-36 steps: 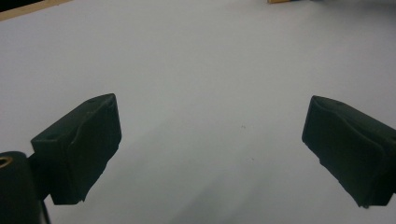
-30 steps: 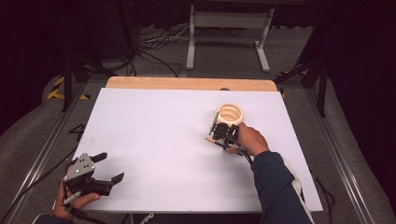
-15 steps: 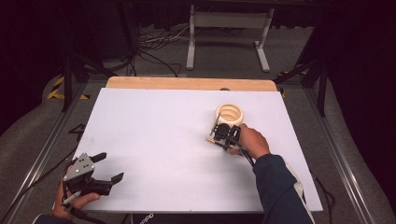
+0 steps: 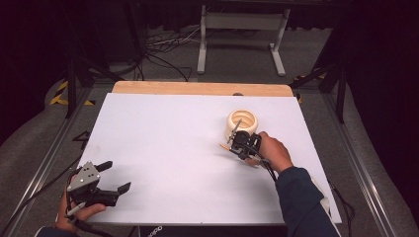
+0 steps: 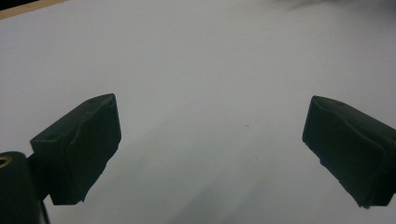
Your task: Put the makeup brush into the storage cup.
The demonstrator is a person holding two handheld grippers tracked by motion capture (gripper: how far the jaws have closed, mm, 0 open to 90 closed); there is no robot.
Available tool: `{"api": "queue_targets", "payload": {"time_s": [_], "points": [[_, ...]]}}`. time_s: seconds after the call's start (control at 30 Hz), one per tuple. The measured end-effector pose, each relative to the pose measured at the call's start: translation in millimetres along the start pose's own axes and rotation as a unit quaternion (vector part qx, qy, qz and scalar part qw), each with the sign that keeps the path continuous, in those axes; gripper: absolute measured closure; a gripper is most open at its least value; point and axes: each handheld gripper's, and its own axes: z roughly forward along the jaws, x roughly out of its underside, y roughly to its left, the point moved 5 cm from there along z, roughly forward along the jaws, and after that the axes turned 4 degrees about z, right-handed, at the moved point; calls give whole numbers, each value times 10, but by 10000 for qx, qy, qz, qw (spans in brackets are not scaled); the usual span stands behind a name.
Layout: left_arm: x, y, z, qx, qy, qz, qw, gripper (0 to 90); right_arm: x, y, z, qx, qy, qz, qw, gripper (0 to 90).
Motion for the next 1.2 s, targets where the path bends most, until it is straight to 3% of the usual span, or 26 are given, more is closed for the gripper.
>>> {"api": "queue_targets", "payload": {"time_s": [0.33, 0.5, 0.7, 0.8, 0.87, 0.9, 0.93, 1.0, 1.03, 1.1, 1.13, 1.17, 1.2], "points": [[-6, -1, -4, -6, -43, -19, 10000, 51, 83, -20, -167, -46, -518, 113, 9986, 849], [-12, 5, -15, -79, -49, -4, 10000, 51, 112, -33, -276, 34, -850, 189, 9962, 849], [-16, 12, -21, -122, -83, -26, 9999, 52, 169, -53, -382, 110, -1318, 381, 9905, 849], [-17, 14, -22, -145, -86, -29, 9999, 52, 187, -49, -431, 104, -1535, 450, 9871, 849], [-15, 17, -23, -165, -80, -37, 9998, 54, 204, -35, -483, 158, -1784, 505, 9825, 849], [-15, 17, -23, -165, -80, -37, 9998, 54, 204, -35, -483, 158, -1784, 505, 9825, 849], [-15, 20, -24, -171, -80, -39, 9998, 55, 223, -19, -528, 150, -2062, 608, 9765, 850], [-16, 22, -24, -189, -80, -39, 9998, 57, 242, -15, -553, 142, -2215, 671, 9727, 849], [-16, 22, -24, -194, -87, -50, 9998, 57, 242, -15, -553, 142, -2215, 671, 9727, 849], [-17, 20, -21, -210, -79, -35, 9997, 59, 271, -6, -582, 158, -2393, 727, 9681, 850], [-17, 21, -19, -228, -73, -34, 9997, 61, 291, 4, -609, 142, -2573, 775, 9631, 849], [-17, 21, -19, -228, -73, -34, 9997, 62, 291, 4, -609, 142, -2573, 775, 9631, 849], [-17, 21, -18, -235, -71, -28, 9997, 62, 298, 3, -627, 167, -2676, 797, 9601, 849]]}}
